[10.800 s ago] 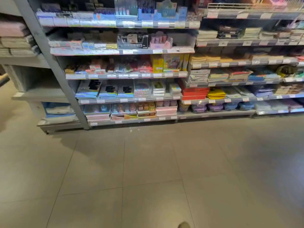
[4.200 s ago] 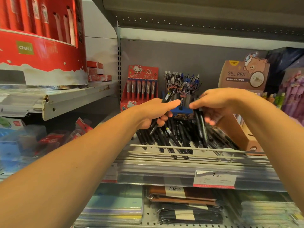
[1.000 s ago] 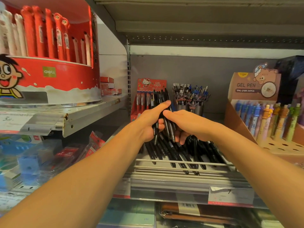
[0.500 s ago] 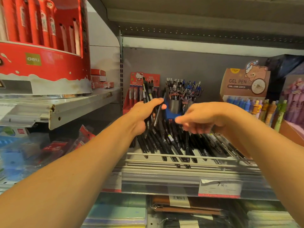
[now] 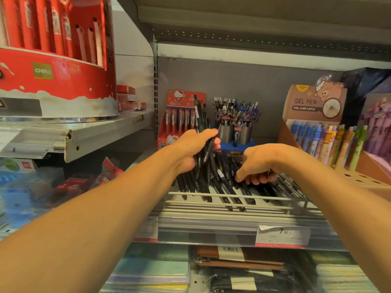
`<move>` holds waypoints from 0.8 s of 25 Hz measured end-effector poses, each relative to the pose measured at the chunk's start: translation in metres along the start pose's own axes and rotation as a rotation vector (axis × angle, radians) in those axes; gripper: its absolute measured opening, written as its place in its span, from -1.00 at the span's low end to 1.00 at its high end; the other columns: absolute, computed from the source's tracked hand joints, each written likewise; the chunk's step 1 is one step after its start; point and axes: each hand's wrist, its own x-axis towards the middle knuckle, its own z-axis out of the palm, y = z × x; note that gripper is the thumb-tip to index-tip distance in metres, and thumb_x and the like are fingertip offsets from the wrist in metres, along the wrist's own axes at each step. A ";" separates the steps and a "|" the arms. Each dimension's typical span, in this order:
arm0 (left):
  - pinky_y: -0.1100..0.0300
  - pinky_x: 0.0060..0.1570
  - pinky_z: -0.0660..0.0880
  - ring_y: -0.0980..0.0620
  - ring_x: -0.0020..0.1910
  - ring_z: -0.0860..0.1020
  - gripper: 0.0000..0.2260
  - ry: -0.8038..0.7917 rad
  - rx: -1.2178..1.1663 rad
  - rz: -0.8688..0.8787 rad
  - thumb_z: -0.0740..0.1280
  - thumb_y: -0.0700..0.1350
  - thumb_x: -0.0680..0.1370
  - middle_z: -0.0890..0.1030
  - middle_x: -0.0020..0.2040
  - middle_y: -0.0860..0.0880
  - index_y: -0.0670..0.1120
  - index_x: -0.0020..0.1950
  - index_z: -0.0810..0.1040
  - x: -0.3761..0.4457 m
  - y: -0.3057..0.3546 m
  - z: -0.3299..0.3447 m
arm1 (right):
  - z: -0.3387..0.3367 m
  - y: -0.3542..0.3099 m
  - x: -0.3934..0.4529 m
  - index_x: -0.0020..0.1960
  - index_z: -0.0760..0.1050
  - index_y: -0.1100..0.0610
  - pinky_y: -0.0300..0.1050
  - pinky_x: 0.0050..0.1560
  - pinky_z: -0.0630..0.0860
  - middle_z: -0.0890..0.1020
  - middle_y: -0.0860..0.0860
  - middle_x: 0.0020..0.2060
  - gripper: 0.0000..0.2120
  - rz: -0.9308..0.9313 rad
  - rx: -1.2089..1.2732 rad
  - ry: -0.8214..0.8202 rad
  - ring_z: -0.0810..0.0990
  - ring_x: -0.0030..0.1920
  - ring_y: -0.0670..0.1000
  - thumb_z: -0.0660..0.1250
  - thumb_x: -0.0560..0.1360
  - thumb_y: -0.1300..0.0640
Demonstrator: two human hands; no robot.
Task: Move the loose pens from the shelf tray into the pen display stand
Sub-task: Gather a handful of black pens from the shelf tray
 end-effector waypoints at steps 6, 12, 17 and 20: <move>0.24 -0.42 0.52 0.11 -0.47 0.49 -0.83 0.017 -0.054 0.096 0.36 -0.09 0.62 0.57 -0.41 0.01 -0.17 -0.08 0.56 -0.006 0.006 -0.002 | -0.005 0.013 -0.002 -0.18 0.48 0.28 -0.11 -0.44 0.60 0.61 0.11 -0.48 -0.73 -0.158 0.482 0.095 0.63 -0.47 0.05 0.37 0.61 0.13; 0.30 -0.48 0.42 0.14 -0.47 0.46 -0.77 0.073 0.044 0.267 0.37 -0.09 0.61 0.62 -0.36 0.07 -0.23 0.14 0.58 -0.016 0.018 -0.001 | -0.009 0.015 -0.011 -0.18 0.51 0.25 0.04 -0.21 0.71 0.65 0.14 -0.37 -0.86 -0.409 0.758 0.154 0.75 -0.20 0.14 0.42 0.54 0.31; 0.30 -0.43 0.49 0.15 -0.37 0.58 -0.79 0.160 0.104 0.373 0.38 -0.10 0.59 0.70 -0.21 0.05 -0.22 0.13 0.63 -0.032 0.028 -0.004 | -0.004 0.002 -0.015 -0.13 0.46 0.17 0.11 -0.15 0.72 0.70 0.21 -0.19 -0.85 -0.562 0.843 0.295 0.74 -0.23 0.14 0.41 0.54 0.32; 0.28 -0.40 0.53 0.16 -0.34 0.61 -0.75 0.186 0.157 0.398 0.39 -0.08 0.60 0.69 -0.28 0.07 -0.22 0.17 0.61 -0.043 0.028 -0.012 | -0.002 -0.010 -0.017 -0.07 0.48 0.18 0.06 -0.18 0.72 0.70 0.19 -0.19 -0.89 -0.639 0.880 0.335 0.73 -0.27 0.10 0.40 0.56 0.28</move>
